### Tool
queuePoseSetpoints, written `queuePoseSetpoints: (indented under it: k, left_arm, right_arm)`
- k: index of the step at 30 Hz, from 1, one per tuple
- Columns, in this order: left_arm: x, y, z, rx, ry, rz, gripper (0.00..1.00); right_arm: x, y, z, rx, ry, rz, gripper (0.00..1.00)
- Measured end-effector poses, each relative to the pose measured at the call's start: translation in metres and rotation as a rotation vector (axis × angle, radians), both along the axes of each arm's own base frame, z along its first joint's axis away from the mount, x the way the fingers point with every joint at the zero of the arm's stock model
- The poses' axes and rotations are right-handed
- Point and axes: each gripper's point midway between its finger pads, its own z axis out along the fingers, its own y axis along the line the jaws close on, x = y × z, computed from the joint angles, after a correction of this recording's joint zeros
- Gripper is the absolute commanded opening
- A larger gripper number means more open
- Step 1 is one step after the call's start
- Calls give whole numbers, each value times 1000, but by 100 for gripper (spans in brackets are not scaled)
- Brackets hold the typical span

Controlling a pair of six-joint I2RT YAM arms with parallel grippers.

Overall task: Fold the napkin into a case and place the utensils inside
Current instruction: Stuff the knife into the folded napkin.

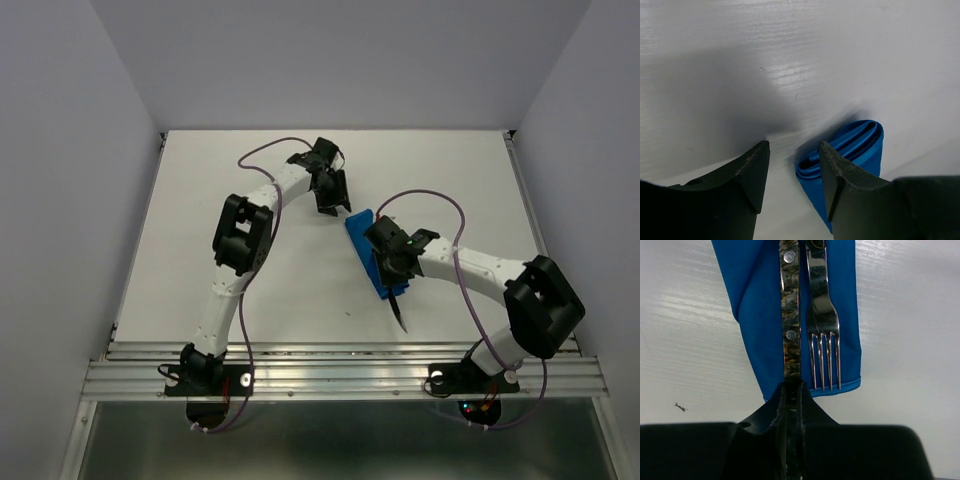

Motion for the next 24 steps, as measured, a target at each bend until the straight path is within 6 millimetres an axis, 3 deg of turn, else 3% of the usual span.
queuePoseSetpoints:
  k: [11, 24]
  left_arm:
    - [-5, -10, 0, -12, 8, -24, 54]
    - [-14, -21, 1, -30, 18, -57, 54]
  right_arm:
    - [0, -1, -6, -43, 35, 52, 1]
    - [32, 16, -2, -95, 2, 142, 1]
